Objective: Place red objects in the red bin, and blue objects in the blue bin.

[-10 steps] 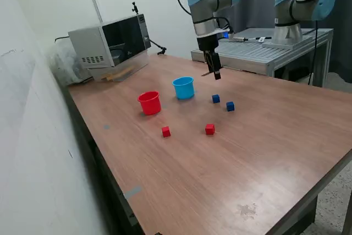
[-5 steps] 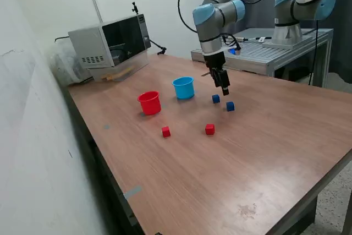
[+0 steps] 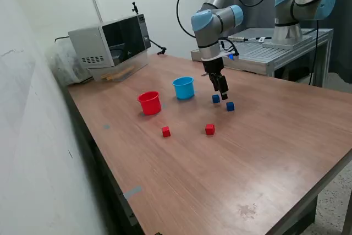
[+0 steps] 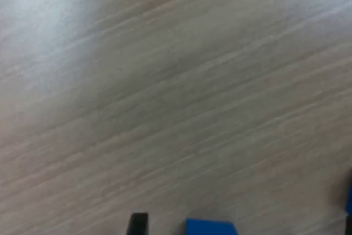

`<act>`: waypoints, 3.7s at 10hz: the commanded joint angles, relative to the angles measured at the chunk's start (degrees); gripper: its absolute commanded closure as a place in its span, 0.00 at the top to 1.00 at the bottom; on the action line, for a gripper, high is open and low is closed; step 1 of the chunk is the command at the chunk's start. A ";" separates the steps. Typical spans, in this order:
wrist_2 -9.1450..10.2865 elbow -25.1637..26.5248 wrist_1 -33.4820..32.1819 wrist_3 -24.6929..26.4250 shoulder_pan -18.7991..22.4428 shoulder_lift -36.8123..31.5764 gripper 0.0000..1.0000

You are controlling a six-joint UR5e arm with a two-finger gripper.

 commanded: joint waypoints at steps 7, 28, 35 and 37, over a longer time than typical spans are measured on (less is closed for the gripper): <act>-2.05 -0.79 -3.01 1.02 -1.77 1.47 0.00; -5.48 -5.62 3.41 -1.26 -14.06 -6.09 1.00; -4.17 -7.30 14.12 -1.97 -2.77 -11.70 1.00; -2.07 -6.60 15.62 -1.96 1.46 -12.24 1.00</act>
